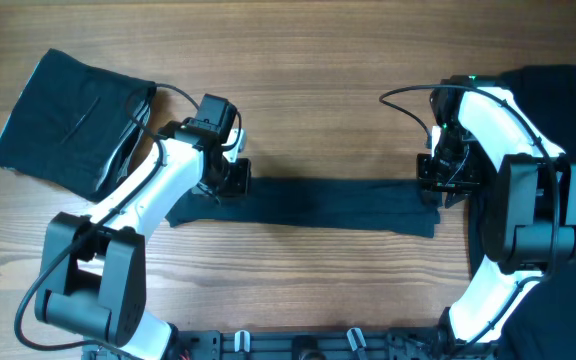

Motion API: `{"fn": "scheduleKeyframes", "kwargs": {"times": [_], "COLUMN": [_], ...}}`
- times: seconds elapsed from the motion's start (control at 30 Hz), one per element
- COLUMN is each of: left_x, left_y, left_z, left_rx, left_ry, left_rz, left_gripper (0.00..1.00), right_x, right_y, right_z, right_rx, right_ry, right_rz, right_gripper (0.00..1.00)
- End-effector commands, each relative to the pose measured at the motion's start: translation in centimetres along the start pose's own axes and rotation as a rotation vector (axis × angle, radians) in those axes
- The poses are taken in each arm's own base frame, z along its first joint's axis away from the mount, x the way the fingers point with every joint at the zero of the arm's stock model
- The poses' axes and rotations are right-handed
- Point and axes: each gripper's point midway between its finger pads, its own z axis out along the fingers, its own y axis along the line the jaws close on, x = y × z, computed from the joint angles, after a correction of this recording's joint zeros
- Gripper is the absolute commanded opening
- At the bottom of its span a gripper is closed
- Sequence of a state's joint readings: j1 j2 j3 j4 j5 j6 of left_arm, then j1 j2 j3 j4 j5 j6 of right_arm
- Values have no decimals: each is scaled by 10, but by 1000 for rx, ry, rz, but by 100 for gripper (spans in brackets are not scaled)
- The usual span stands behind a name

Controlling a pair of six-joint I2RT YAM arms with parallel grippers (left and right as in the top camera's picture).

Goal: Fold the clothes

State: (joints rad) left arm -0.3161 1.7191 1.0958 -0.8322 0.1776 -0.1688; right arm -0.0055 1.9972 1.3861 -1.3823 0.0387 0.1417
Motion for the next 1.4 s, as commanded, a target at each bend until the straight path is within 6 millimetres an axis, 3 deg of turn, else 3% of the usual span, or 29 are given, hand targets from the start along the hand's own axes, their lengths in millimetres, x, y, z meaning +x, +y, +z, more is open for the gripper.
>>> {"fn": "scheduleKeyframes", "kwargs": {"times": [0.0, 0.07, 0.2, 0.23, 0.3, 0.53, 0.7, 0.73, 0.8, 0.87, 0.9, 1.03, 1.1, 1.13, 1.23, 1.37], "left_x": [-23, -49, -111, -116, -108, -16, 31, 35, 38, 38, 38, 34, 32, 32, 28, 15], "left_y": [15, 10, -16, -19, -17, 12, 29, 30, 31, 31, 31, 30, 30, 30, 29, 25], "left_z": [-14, -33, -91, -100, -97, -48, -21, -19, -19, -19, -19, -18, -18, -18, -18, -24], "left_rx": [-105, -106, -50, -46, -52, -133, -174, -178, -181, -182, -181, -176, -174, -174, -169, -156], "left_ry": [-102, -187, -406, -426, -388, -22, 123, 134, 145, 146, 144, 128, 121, 121, 104, 55], "left_rz": [7, 8, 34, 36, 33, -34, -108, -109, -110, -110, -110, -109, -108, -108, -109, -117], "left_gripper": [4, 4, 4, 4, 4, 4, 4, 4, 25, 31, 40, 43, 43, 44, 39, 40], "right_x": [-2, -2, -3, -3, -4, -6, -7, -8, -8, -9, -13, -23, -23, -21, -19, -20], "right_y": [-3, -3, -3, -3, -3, -3, -15, -16, -17, -11, -2, 30, 30, 27, 19, 6], "right_z": [2, 2, 2, 2, 2, 2, 2, 2, 3, 2, -1, -18, -18, -16, -9, 16], "right_rx": [21, 21, 21, 21, 20, 19, 42, 28, -18, -119, -212, -501, -506, -488, -437, -345], "right_ry": [-5, -5, -10, -10, -15, -22, -25, -22, -19, -17, -32, -112, -112, -104, -85, -62], "right_rz": [14, 14, 14, 13, 14, 3, 67, 77, 97, 60, 15, -130, -129, -129, -114, 7], "right_gripper": [42, 41, 42, 42, 42, 43, 44, 44, 45, 50, 54, 58, 58, 65, 68, 67]}}
